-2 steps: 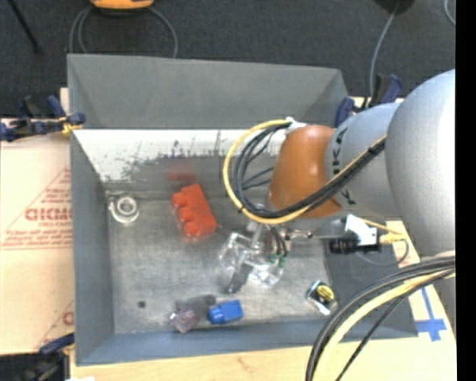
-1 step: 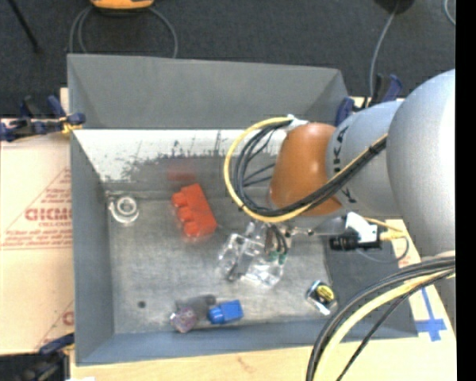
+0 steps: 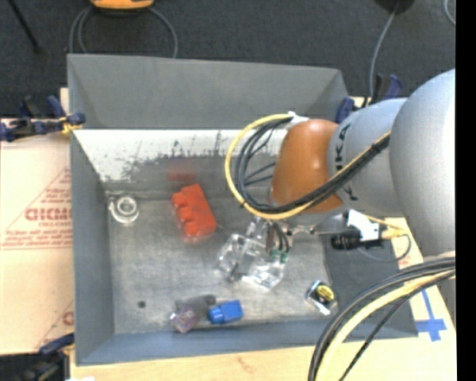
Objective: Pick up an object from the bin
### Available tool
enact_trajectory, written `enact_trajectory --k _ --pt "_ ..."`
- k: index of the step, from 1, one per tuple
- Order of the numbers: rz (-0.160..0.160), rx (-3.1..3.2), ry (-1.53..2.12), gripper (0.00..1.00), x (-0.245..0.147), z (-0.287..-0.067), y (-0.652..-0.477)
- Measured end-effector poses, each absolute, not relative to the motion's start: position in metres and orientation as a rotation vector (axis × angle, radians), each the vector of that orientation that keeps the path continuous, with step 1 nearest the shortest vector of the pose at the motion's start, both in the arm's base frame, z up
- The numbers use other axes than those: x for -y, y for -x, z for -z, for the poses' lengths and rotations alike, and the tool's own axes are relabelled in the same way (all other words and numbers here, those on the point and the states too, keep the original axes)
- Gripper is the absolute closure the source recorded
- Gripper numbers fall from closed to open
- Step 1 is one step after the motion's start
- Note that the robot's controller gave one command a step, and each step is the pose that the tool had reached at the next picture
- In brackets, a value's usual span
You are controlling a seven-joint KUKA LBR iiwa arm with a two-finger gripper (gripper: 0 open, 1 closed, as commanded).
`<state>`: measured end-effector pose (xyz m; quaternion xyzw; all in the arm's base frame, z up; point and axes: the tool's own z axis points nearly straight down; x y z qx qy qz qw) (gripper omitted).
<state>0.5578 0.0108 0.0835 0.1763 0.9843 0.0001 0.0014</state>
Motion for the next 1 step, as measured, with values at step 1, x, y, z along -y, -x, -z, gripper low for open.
enact_trajectory --k 1 --pt "-0.002 -3.087 -0.546 1.00 -0.0099 -0.1505 -0.5596"
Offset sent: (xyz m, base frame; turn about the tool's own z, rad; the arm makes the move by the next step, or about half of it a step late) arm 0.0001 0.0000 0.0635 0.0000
